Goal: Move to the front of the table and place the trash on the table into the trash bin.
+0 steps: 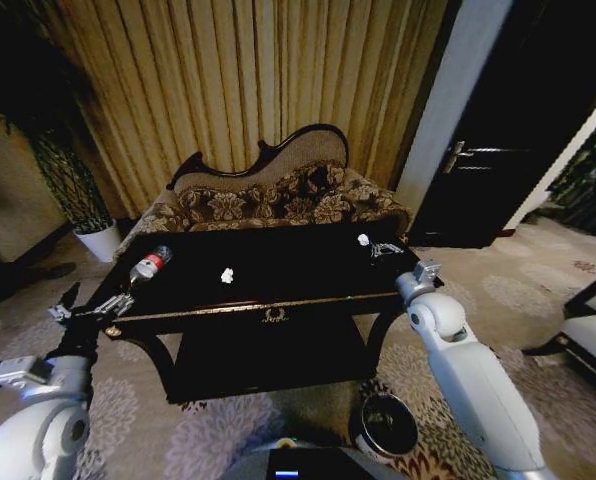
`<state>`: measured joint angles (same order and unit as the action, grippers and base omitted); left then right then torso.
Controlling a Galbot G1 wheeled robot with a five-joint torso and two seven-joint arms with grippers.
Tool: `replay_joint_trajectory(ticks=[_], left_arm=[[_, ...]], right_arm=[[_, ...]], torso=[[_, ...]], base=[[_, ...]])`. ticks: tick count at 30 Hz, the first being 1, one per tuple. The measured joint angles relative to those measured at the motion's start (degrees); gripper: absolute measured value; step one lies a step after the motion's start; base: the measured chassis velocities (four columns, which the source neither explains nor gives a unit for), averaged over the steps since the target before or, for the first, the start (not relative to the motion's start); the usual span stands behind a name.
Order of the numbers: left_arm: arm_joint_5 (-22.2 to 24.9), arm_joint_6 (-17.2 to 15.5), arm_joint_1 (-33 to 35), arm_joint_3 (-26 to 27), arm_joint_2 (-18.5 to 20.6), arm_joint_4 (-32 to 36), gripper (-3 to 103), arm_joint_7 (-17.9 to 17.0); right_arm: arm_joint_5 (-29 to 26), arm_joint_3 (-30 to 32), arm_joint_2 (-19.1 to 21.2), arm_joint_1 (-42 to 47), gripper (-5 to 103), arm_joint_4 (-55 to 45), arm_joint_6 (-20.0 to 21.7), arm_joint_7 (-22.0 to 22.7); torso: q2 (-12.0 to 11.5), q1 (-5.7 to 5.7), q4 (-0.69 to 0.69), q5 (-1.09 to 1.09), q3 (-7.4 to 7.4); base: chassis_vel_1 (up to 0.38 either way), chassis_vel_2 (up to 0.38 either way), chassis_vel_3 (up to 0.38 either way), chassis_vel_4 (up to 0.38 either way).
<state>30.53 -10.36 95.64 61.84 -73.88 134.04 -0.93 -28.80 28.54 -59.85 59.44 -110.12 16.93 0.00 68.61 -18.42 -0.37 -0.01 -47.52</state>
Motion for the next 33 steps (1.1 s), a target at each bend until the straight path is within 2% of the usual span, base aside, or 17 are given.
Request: replay_joint_trajectory(ticks=[21, 33], left_arm=[[0.0, 0.0, -0.2, -0.1, 0.3, -0.9, 100, 0.1], [0.1, 0.3, -0.2, -0.3, 0.8, -1.5, 100, 0.4]], right_arm=[[0.7, -0.6, -0.8, 0.1, 0, 0.8, -0.2, 0.0], [2.9, 0.9, -1.5, 3.6, 0, 0.8, -0.8, 0.0]], torso=[[0.0, 0.0, 0.01, 0.0, 0.0], [0.0, 0.04, 0.0, 0.0, 0.02]], base=[[0.181, -0.18, -0.185, 0.186], [0.123, -0.131, -0.133, 0.134]])
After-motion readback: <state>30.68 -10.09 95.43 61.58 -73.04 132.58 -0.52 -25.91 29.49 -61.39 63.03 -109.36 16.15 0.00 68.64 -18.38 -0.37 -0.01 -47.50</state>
